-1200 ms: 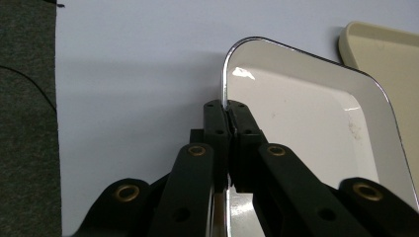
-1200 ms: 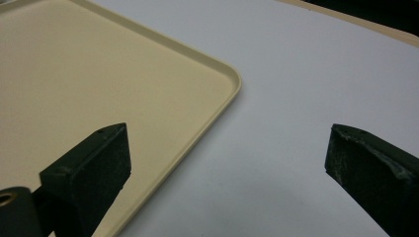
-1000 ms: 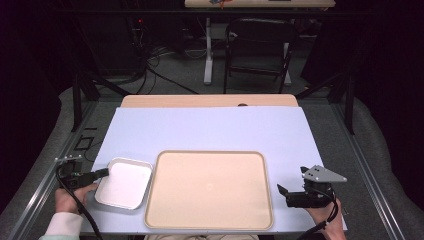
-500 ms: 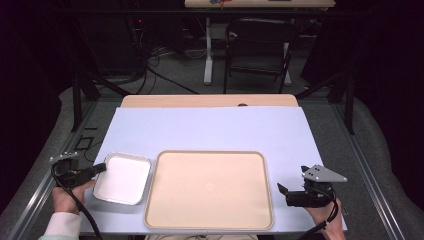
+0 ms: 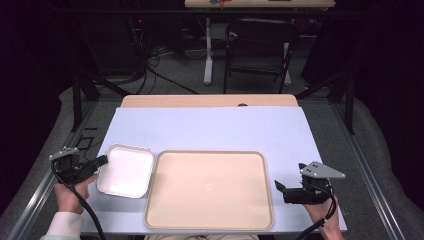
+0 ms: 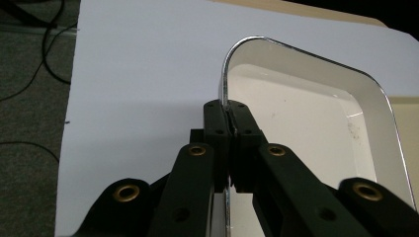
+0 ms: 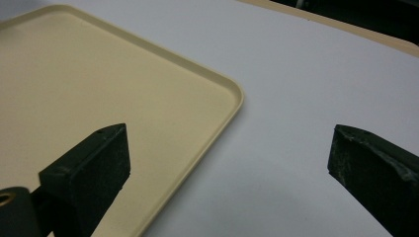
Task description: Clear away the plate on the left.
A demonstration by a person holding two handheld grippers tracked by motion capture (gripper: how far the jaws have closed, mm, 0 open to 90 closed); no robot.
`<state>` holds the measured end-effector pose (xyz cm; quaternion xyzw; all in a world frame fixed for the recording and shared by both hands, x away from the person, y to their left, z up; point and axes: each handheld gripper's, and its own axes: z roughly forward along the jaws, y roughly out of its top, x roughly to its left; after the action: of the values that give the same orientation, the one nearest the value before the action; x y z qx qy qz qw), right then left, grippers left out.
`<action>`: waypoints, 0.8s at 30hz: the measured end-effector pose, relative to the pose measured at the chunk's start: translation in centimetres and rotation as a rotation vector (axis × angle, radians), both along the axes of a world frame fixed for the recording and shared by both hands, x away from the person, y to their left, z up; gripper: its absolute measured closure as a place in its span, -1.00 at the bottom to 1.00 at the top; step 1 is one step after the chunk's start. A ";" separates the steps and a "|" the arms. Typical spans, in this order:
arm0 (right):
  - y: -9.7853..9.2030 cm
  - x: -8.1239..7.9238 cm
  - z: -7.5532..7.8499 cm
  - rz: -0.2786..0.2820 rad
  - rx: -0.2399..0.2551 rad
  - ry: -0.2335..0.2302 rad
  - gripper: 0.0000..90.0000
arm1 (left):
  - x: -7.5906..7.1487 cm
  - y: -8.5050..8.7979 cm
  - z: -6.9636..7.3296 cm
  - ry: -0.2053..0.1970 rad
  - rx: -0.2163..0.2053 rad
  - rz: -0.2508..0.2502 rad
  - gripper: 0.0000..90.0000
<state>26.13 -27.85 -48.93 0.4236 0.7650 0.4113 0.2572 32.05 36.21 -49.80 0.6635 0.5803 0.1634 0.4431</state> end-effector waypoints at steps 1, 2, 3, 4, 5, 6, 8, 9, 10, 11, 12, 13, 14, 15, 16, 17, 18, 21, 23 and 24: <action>0.1 0.1 0.0 -0.003 0.002 0.003 -0.95 | 0.0 0.0 0.0 0.000 0.000 0.000 0.97; 0.1 0.1 0.0 -0.003 0.002 0.003 -0.95 | 0.0 -0.2 0.1 -0.005 -0.004 -0.003 0.97; 0.2 0.3 0.1 0.001 0.007 0.007 -0.96 | 0.0 -0.6 0.3 -0.023 -0.007 -0.006 0.97; 0.3 0.4 0.1 0.000 0.007 0.009 -0.95 | 0.0 -0.8 0.5 -0.030 -0.008 -0.008 0.97; 0.3 0.5 0.1 0.003 0.013 0.014 -0.96 | 0.0 -0.8 0.5 -0.030 -0.008 -0.008 0.97; 0.3 0.5 0.1 0.003 0.013 0.014 -0.96 | 0.1 -1.0 0.5 -0.037 -0.006 -0.010 0.97; 0.5 0.8 0.1 0.005 0.014 0.017 -0.95 | 0.1 -1.3 0.7 -0.048 -0.010 -0.009 0.96; 0.8 1.0 0.2 0.010 0.017 0.019 -0.96 | 0.2 -1.6 0.8 -0.058 -0.006 -0.014 0.96; 0.8 1.0 0.2 0.010 0.017 0.019 -0.96 | 0.2 -1.6 0.8 -0.058 -0.006 -0.014 0.96; 0.9 1.1 0.2 0.012 0.013 0.017 -0.96 | 0.2 -1.8 0.9 -0.067 -0.014 -0.010 0.96; 1.1 1.2 0.3 0.012 0.014 0.016 -0.97 | 0.3 -2.0 1.0 -0.073 -0.017 -0.012 0.96; 1.5 1.5 0.5 0.020 0.015 0.013 -0.97 | 0.4 -2.2 1.1 -0.083 -0.021 -0.011 0.97; 1.7 1.6 0.5 0.021 0.015 0.011 -0.97 | 0.6 -2.6 1.3 -0.090 -0.022 -0.019 0.96; 1.8 1.7 0.5 0.023 0.016 0.009 -0.97 | 0.6 -2.6 1.3 -0.090 -0.022 -0.019 0.97; 2.0 1.9 0.6 0.026 0.018 0.016 -0.97 | 0.7 -2.9 1.4 -0.099 -0.025 -0.019 0.96; 2.2 2.0 0.6 0.027 0.017 0.018 -0.97 | 0.9 -3.4 1.6 -0.108 -0.029 -0.031 0.97; 2.2 2.0 0.6 0.027 0.017 0.018 -0.97 | 0.9 -3.4 1.6 -0.108 -0.029 -0.031 0.97; 2.8 2.5 0.6 0.043 0.019 0.019 -0.97 | 1.5 -4.7 1.8 -0.130 -0.036 -0.053 0.96; 3.2 2.8 0.7 0.048 0.024 0.024 -0.97 | 1.9 -5.4 2.0 -0.138 -0.041 -0.064 0.96; 3.4 2.9 0.7 0.052 0.028 0.024 -0.97 | 2.0 -5.8 2.1 -0.148 -0.043 -0.071 0.97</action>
<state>29.06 -24.46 -48.20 0.4122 0.7729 0.4235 0.2310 34.06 30.43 -47.69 0.6601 0.5256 0.1838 0.5042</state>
